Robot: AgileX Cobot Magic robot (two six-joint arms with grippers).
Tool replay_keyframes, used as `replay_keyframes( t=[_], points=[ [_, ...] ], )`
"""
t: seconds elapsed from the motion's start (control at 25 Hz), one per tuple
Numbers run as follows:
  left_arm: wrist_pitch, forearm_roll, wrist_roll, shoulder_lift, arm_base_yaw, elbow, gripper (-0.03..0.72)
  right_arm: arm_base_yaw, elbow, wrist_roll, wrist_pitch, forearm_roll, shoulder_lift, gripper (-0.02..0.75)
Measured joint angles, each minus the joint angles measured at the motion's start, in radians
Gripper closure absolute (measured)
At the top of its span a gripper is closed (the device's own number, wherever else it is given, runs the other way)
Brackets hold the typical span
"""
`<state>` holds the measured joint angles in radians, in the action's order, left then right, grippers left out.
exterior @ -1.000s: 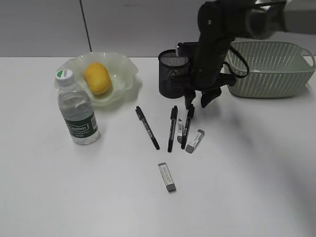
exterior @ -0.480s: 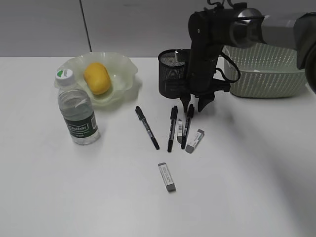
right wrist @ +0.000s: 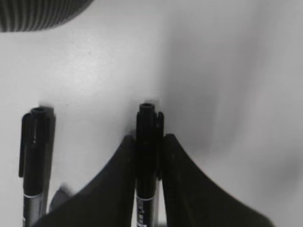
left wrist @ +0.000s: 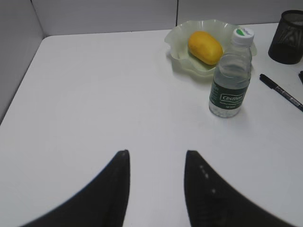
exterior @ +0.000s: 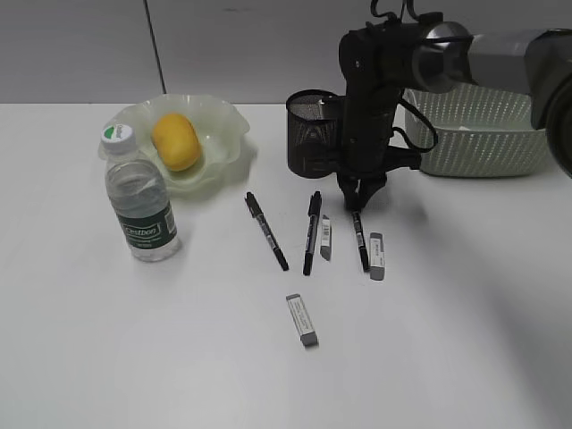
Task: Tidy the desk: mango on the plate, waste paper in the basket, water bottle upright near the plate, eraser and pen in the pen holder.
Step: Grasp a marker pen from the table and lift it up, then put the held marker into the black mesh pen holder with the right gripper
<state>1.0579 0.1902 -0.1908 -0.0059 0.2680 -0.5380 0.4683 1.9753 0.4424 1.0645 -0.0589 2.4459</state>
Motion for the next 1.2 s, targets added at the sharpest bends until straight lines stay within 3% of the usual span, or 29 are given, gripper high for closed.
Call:
replay_keyframes(
  t=[0.2, 0.32, 0.4, 0.6, 0.68, 1.04, 1.2],
  points=[
    [0.0, 0.0, 0.0, 0.0, 0.0, 0.0, 0.398, 0.0, -0.001, -0.046, 0.014, -0.062, -0.14, 0.602],
    [0.0, 0.0, 0.0, 0.0, 0.0, 0.0, 0.398, 0.0, -0.001, -0.086, -0.081, -0.068, -0.253, 0.602],
    [0.0, 0.0, 0.0, 0.0, 0.0, 0.0, 0.398, 0.0, -0.001, -0.1, -0.244, -0.106, -0.316, 0.603],
    [-0.001, -0.001, 0.0, 0.0, 0.0, 0.0, 0.398, -0.001, 0.0, -0.105, -0.863, -0.24, -0.338, 0.603],
    [-0.001, -0.001, 0.0, 0.0, 0.0, 0.0, 0.398, -0.001, 0.0, -0.107, -0.99, -0.255, -0.309, 0.603],
    [-0.001, -0.001, 0.0, 0.0, 0.0, 0.0, 0.398, -0.001, -0.024, -0.109, -1.055, -0.265, -0.183, 0.603],
    [-0.001, -0.001, 0.0, 0.0, 0.0, 0.0, 0.398, -0.001, -0.124, -0.109, -1.183, -0.27, -0.183, 0.603]
  ],
)
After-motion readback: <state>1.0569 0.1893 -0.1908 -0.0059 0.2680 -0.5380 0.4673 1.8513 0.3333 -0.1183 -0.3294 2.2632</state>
